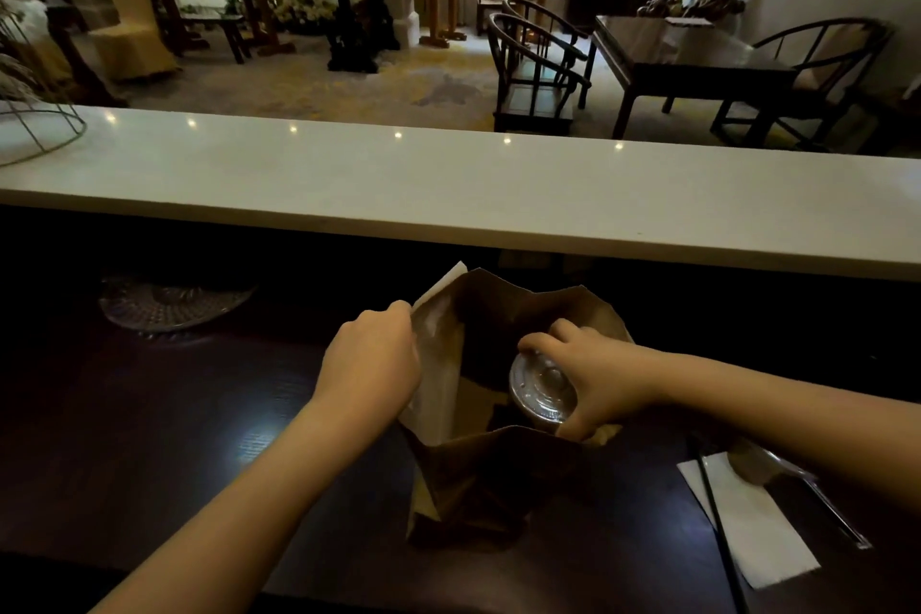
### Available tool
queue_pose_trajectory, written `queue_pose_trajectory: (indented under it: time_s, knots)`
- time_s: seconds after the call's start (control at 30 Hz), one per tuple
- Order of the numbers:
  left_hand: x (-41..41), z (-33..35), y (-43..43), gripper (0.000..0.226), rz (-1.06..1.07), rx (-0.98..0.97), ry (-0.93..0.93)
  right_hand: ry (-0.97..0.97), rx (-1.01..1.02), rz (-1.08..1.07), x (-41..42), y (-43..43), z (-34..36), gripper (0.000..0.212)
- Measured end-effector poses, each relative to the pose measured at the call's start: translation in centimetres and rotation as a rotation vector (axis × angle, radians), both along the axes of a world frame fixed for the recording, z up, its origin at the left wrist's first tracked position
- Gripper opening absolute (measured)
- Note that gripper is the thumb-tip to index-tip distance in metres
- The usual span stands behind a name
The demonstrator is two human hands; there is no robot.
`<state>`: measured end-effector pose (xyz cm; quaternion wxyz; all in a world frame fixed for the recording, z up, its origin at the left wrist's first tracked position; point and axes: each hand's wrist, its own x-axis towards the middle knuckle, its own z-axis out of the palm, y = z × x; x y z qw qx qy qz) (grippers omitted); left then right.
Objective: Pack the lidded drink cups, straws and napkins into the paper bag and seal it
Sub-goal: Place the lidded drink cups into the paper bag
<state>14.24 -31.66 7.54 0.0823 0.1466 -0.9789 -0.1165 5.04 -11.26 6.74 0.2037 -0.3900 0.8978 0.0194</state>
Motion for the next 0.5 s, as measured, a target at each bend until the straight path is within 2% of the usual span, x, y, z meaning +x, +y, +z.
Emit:
queue_pose_trajectory:
  time_s: [0.27,0.5]
  knots:
    - [0.4,0.1,0.7,0.013,-0.062,-0.082,-0.041,-0.150,-0.020,-0.013,-0.1,-3.9,-3.7,0.099]
    - [1.3,-0.9,0.1,0.014,-0.041,-0.126,-0.064,-0.182,-0.053,-0.110,-0.3,-6.0,-7.0,0.106]
